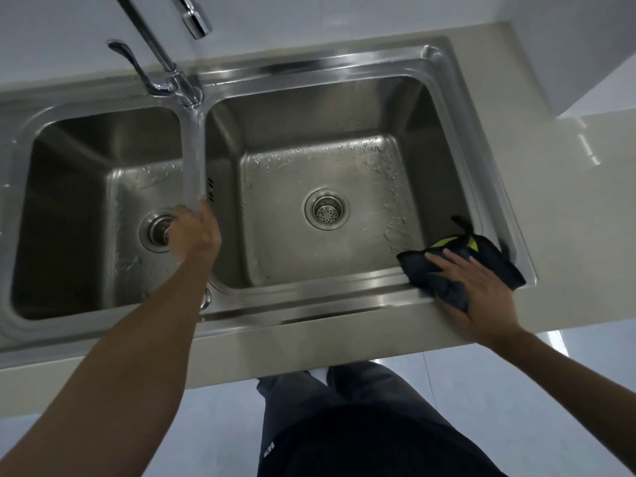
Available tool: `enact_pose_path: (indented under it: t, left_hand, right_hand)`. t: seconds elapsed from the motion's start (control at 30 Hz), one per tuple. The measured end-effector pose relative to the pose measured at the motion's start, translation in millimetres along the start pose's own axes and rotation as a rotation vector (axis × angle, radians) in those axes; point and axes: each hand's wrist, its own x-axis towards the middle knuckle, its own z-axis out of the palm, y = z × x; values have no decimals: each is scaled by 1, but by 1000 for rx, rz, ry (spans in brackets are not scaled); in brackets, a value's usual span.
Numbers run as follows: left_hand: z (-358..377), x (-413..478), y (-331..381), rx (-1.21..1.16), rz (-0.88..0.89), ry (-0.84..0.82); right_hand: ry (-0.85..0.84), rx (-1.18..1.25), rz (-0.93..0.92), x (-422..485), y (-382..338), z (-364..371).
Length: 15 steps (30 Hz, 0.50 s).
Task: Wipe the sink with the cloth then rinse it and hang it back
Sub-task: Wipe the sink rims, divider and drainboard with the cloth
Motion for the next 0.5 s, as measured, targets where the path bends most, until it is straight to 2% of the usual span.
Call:
enact_pose_path:
  t: [0.1,0.3,0.4,0.5]
  left_hand:
    - [4,0,0,-10,34,37]
    - [3,-2,4,32,43,60]
    - [1,-2,6,60,34,67]
    - [2,-3,6,63,29,68]
  right_hand:
    - [11,21,-7,8,-26,12]
    - [-116,41,-295,43,-103,59]
    - [-160,-10,-316,39,-90,53]
    - [-153,-48,-207,22,-48,37]
